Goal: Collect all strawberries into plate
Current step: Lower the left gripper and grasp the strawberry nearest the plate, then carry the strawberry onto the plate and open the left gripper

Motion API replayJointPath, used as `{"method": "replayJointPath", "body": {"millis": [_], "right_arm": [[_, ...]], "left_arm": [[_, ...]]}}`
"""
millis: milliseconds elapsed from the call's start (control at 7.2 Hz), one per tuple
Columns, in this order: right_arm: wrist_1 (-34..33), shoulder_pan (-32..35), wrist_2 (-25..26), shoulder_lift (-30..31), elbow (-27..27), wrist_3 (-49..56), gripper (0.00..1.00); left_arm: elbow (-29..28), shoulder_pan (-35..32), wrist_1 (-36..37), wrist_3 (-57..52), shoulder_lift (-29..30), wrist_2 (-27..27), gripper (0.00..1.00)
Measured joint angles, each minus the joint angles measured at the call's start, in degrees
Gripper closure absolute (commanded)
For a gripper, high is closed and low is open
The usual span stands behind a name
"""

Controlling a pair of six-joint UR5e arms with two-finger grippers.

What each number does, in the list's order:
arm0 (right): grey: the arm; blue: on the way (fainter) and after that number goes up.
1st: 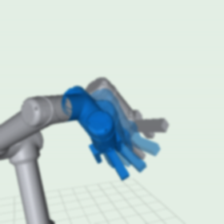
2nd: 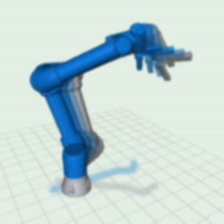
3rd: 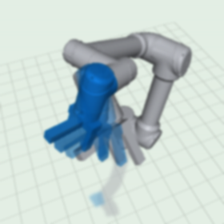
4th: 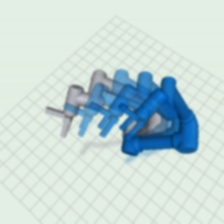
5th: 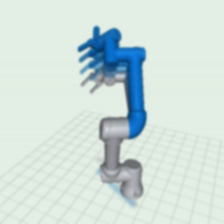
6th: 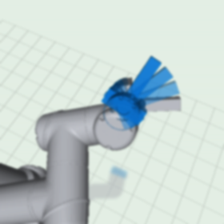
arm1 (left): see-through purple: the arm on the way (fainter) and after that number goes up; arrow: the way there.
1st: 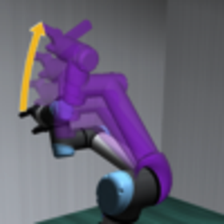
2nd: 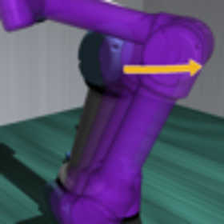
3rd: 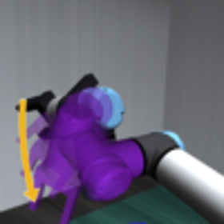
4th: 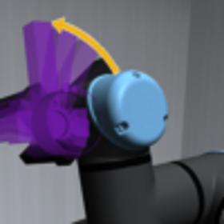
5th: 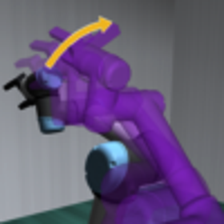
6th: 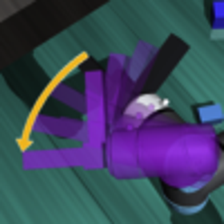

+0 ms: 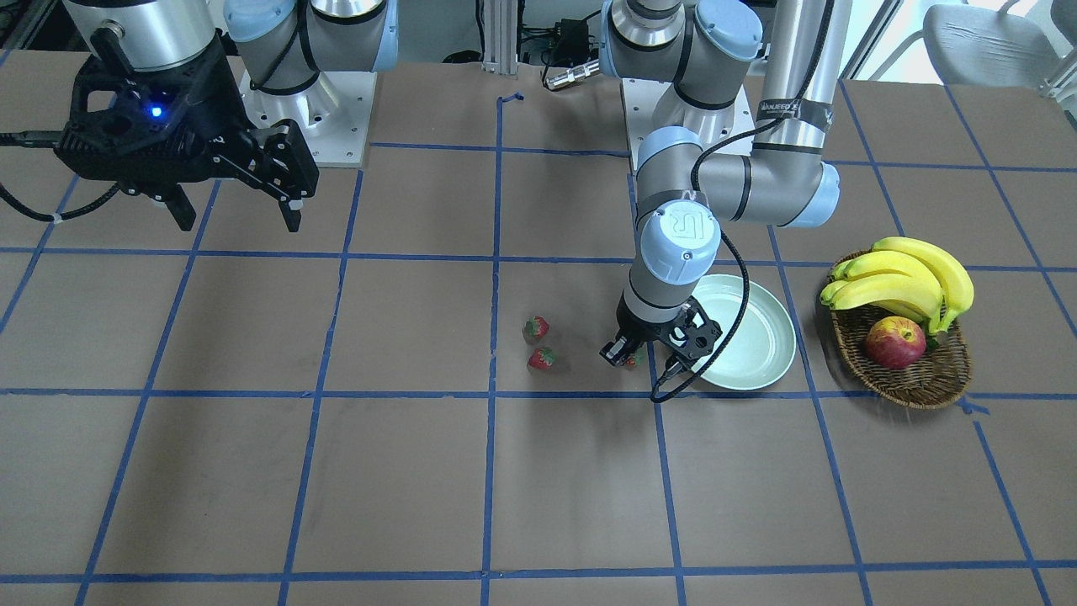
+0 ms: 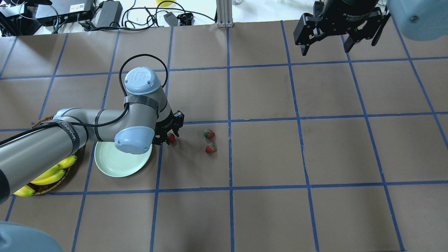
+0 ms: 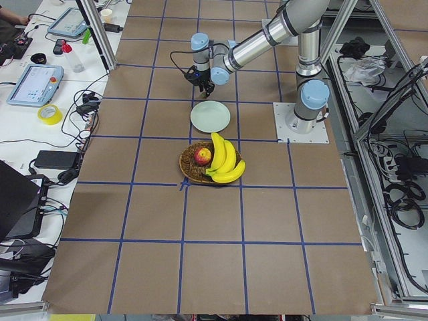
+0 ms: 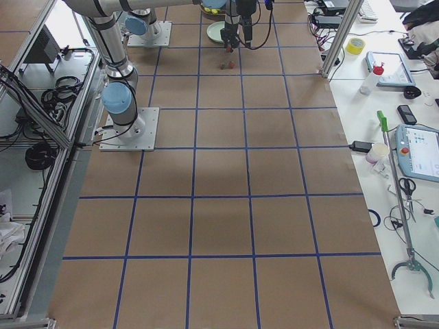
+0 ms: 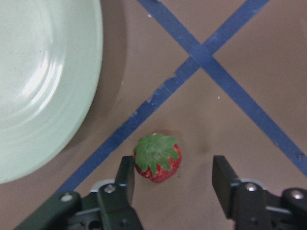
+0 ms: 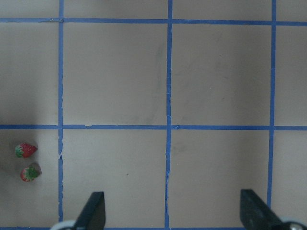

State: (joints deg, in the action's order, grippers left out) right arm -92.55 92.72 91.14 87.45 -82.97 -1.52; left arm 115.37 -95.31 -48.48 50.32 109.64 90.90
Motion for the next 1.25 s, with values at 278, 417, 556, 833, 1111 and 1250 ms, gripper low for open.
{"method": "replayJointPath", "body": {"millis": [278, 417, 556, 833, 1111, 1250], "right_arm": [[-0.1, 0.0, 0.0, 0.0, 0.0, 0.0, 0.0], [-0.1, 0.0, 0.0, 0.0, 0.0, 0.0, 0.0], [-0.1, 0.0, 0.1, 0.0, 0.0, 0.0, 0.0], [-0.1, 0.0, 0.1, 0.0, 0.0, 0.0, 0.0], [0.0, 0.0, 0.1, 0.0, 0.0, 0.0, 0.0], [0.0, 0.0, 0.1, 0.0, 0.0, 0.0, 0.0]], "left_arm": [[0.0, 0.0, -0.4, -0.1, -0.2, 0.0, 1.0], [-0.1, 0.0, -0.5, -0.3, -0.8, 0.1, 1.0], [-0.5, 0.0, -0.9, -0.6, -1.7, 0.3, 1.0], [-4.9, 0.3, -9.1, -3.8, -3.9, 0.9, 1.0], [-9.6, 2.5, -21.4, -11.0, -5.7, 2.0, 1.0], [-9.5, 4.4, -24.1, -13.4, -6.0, 2.9, 1.0]]}}
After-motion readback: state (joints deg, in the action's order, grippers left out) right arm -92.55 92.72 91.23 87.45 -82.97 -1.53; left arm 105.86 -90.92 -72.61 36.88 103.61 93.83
